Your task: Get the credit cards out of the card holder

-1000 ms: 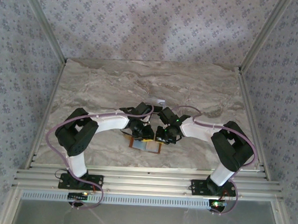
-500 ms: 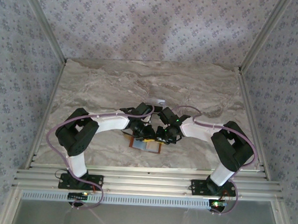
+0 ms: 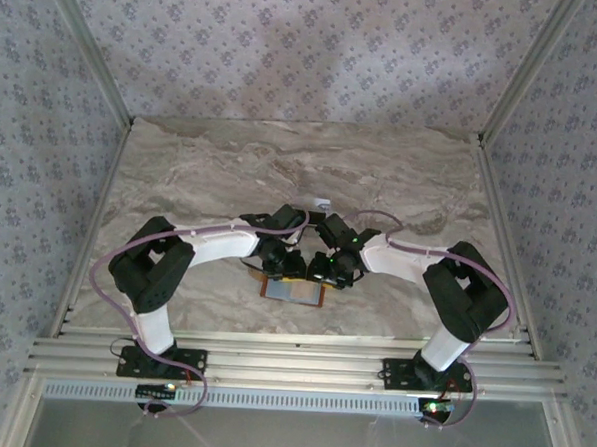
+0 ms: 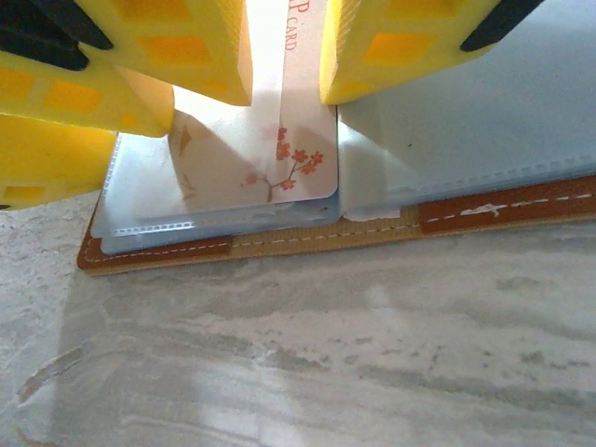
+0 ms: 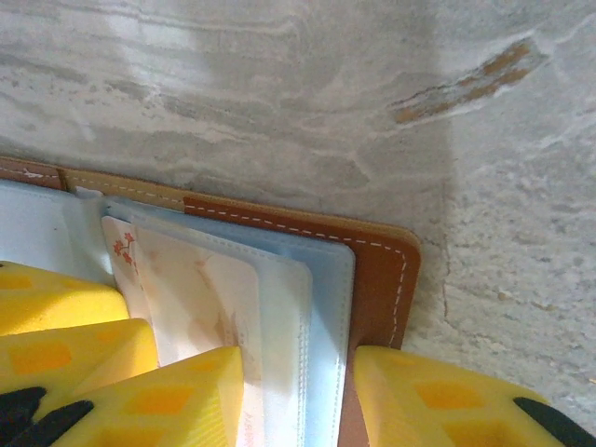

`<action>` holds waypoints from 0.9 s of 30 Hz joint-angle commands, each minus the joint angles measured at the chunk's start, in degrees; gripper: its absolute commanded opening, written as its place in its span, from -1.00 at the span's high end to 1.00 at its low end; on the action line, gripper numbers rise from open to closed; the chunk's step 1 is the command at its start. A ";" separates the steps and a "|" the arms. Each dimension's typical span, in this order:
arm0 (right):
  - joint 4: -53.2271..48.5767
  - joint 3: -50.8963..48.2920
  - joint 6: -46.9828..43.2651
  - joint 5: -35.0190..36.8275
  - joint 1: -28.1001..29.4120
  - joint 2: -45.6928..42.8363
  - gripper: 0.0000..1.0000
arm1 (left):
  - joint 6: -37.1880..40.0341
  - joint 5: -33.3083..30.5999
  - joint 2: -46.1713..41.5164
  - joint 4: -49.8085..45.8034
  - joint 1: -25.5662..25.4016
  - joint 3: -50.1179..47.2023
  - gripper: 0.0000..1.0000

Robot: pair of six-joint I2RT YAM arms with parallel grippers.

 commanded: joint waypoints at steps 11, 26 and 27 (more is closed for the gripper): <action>-4.26 0.59 -1.40 2.52 -0.30 3.77 0.41 | -0.21 -0.40 -4.49 -0.95 1.68 -2.27 0.48; -4.39 0.94 -1.76 2.30 -0.33 4.58 0.57 | -3.81 11.38 -5.16 10.36 4.98 -7.18 0.56; -4.31 0.91 -1.70 2.26 -0.39 4.49 0.57 | -3.72 11.47 -5.30 10.24 4.94 -7.06 0.56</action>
